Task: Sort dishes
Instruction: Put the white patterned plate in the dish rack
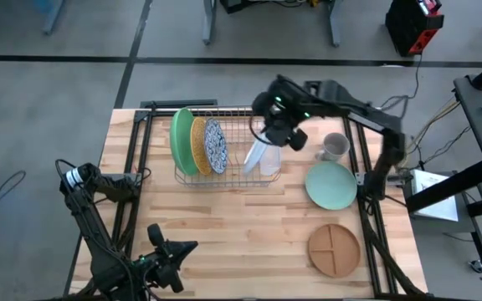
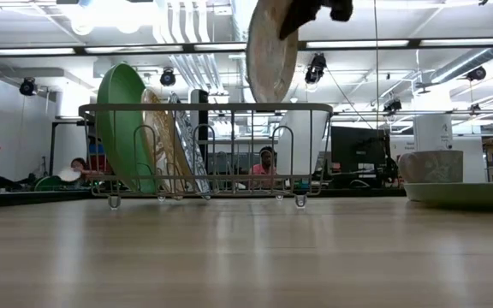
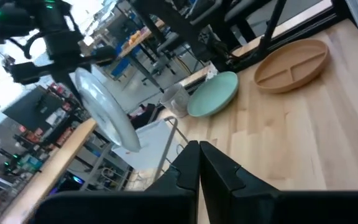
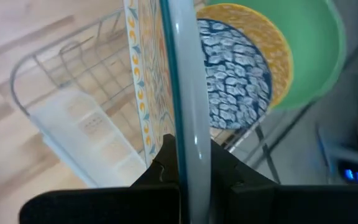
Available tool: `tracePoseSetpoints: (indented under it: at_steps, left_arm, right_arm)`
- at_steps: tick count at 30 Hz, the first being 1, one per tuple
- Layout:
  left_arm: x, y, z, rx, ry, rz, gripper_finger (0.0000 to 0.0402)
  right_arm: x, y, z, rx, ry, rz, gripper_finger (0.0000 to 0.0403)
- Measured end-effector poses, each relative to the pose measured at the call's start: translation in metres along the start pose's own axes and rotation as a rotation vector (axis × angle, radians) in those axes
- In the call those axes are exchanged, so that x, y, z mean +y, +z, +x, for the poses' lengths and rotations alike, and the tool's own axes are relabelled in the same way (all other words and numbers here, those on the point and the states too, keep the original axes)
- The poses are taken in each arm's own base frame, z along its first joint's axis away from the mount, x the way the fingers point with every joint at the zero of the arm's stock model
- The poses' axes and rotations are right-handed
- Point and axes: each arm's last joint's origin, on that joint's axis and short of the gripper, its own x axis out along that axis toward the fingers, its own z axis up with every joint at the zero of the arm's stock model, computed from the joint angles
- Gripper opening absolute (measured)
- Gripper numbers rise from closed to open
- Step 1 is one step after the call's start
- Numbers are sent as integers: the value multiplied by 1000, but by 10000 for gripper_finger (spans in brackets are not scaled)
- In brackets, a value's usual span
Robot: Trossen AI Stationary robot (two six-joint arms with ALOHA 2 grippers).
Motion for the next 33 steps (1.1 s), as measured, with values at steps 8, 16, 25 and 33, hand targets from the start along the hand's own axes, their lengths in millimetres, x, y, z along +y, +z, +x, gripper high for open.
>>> tracePoseSetpoints:
  at_steps: [8, 16, 25, 33]
  left_arm:
    - [1, -2, 0, 24, -19, 0, 0]
    - [5, -8, -4, 43, -19, 65, 0]
    - [24, -20, -5, 89, 39, -24, 0]
    - [23, -26, -6, 90, 37, 1, 0]
  right_arm:
    - [-33, -20, 31, 30, -16, -112, 13]
    - [-49, -32, 66, 139, -57, -291, 13]
    - [-59, -44, 104, 150, -50, -390, 13]
    - [-60, -55, 111, 164, -40, -401, 12]
